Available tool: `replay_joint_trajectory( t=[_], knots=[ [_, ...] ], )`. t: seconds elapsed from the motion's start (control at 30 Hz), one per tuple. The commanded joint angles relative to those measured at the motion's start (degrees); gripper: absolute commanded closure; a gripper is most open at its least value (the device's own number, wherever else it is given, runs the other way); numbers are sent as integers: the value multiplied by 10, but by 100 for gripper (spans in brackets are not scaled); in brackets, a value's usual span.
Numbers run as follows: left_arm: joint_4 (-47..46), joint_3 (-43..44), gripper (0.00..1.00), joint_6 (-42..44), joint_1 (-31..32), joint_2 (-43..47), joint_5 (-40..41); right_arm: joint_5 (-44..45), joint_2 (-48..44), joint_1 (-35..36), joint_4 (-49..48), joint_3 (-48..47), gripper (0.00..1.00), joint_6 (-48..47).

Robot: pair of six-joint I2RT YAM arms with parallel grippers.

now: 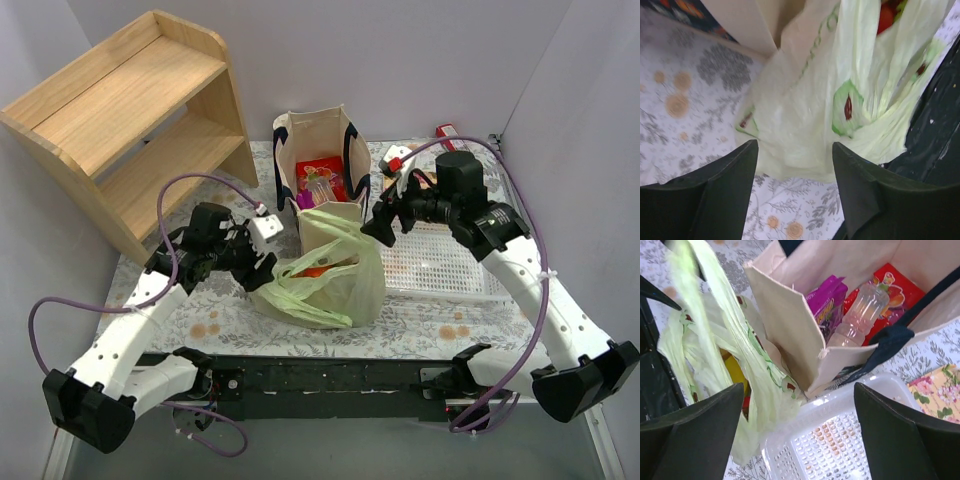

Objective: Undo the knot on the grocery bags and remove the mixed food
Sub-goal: Untie the takeout bag at the center of the board.

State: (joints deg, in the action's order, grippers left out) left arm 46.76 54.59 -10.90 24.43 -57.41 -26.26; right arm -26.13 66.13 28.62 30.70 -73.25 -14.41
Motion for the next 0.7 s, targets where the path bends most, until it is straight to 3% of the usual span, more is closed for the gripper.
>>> replay_joint_trajectory(
  t=[0.0, 0.17, 0.3, 0.4, 0.53, 0.67],
  knots=[
    [21, 84, 37, -4, -3, -6, -60, -55, 18, 19, 1, -62, 2, -26],
    [90, 149, 30, -22, -2, -31, -93, -81, 8, 99, 65, -80, 2, -105],
    [76, 141, 23, -79, 0, -35, -64, -25, -6, 165, 74, -52, 2, -167],
    [79, 131, 21, -136, 1, -38, -39, 50, -12, 205, 26, -26, 2, -164],
    [84, 103, 7, -188, 1, -35, 25, 255, 7, 248, -55, -3, 4, -155],
    [90, 84, 3, -206, 1, -42, 39, 317, 43, 270, -100, -7, 10, -159]
  ],
)
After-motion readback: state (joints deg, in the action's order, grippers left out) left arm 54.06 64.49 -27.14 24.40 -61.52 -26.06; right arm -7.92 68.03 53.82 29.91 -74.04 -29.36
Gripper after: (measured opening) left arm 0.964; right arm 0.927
